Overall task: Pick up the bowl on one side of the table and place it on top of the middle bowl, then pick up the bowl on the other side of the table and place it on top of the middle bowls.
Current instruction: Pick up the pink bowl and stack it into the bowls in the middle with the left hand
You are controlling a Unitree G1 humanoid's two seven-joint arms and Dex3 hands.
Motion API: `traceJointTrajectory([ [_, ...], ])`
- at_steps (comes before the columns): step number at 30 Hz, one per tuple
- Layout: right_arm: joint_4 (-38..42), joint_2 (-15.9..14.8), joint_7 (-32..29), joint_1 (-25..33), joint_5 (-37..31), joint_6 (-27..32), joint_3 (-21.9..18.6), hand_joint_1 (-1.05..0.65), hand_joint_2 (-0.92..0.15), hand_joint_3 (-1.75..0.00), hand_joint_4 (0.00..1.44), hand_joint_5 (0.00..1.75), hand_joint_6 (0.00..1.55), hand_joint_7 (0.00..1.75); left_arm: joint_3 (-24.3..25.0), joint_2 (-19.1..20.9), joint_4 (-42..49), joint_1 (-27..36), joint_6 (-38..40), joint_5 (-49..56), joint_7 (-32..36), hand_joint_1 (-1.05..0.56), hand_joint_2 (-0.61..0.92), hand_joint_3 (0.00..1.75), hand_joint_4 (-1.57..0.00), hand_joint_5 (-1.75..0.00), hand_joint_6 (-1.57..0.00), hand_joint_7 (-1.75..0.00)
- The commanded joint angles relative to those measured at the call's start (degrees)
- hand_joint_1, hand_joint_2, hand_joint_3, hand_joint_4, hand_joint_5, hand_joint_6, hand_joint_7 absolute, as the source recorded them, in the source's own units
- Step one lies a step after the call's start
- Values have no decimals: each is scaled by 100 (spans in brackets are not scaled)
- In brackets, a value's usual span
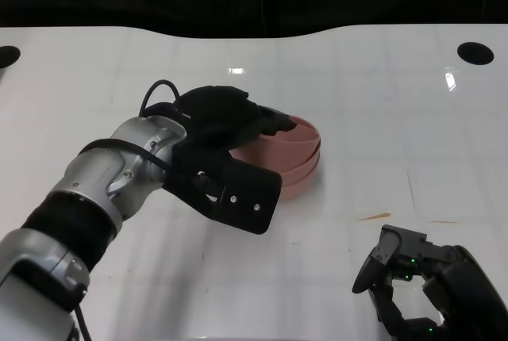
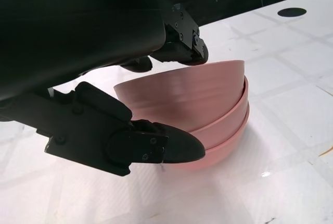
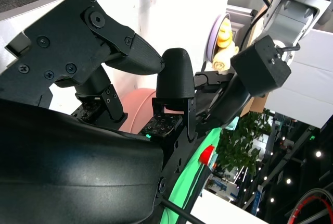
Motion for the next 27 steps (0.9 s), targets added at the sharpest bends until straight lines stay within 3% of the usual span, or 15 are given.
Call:
traceJointTrajectory([
  [1, 36, -31, -16, -14, 91, -75, -77, -20, -47, -123, 90, 175, 78, 148, 77, 249, -418, 374, -18, 67, 317, -82, 92, 46, 0, -30, -17, 0],
  [7, 21, -54, 13, -5, 124, -29, -80, -20, -47, -123, 89, 175, 77, 147, 483, 443, -1056, 947, -216, -114, 897, -80, 92, 47, 0, -17, -12, 0],
  [9, -6, -76, 13, 11, 120, 10, -86, -21, -48, -123, 89, 175, 78, 147, 683, 500, -1343, 1197, -299, -275, 1006, -75, 92, 34, 0, -11, -8, -1],
  [17, 39, -62, -12, 21, 33, -63, -62, -21, -48, -121, 90, 175, 78, 147, 1577, 807, -2513, 2443, -1071, -890, 1754, -62, 92, 20, -5, -12, -12, -3],
  [20, 12, -41, -10, 46, 52, -29, -45, -21, -48, -121, 90, 175, 78, 148, 1888, 816, -2767, 2852, -1423, -1187, 1898, -52, 92, 17, -1, -62, -25, -10],
  [22, -86, -49, -27, 93, 34, 93, -48, -22, -47, -120, 90, 175, 78, 148, 2135, 709, -2815, 3182, -1755, -1423, 2171, -46, 92, 16, -7, -86, -36, -16],
  [24, -163, -63, -48, 127, -16, 155, -52, -22, -47, -121, 89, 175, 78, 148, 2349, 610, -2832, 3498, -2046, -1702, 2338, -43, 92, 19, -14, -102, -45, -21],
  [27, -200, -73, -41, 147, -17, 187, -56, -21, -47, -121, 89, 175, 78, 149, 2565, 520, -2941, 3881, -2296, -1995, 2365, -40, 92, 23, -20, -111, -51, -26],
])
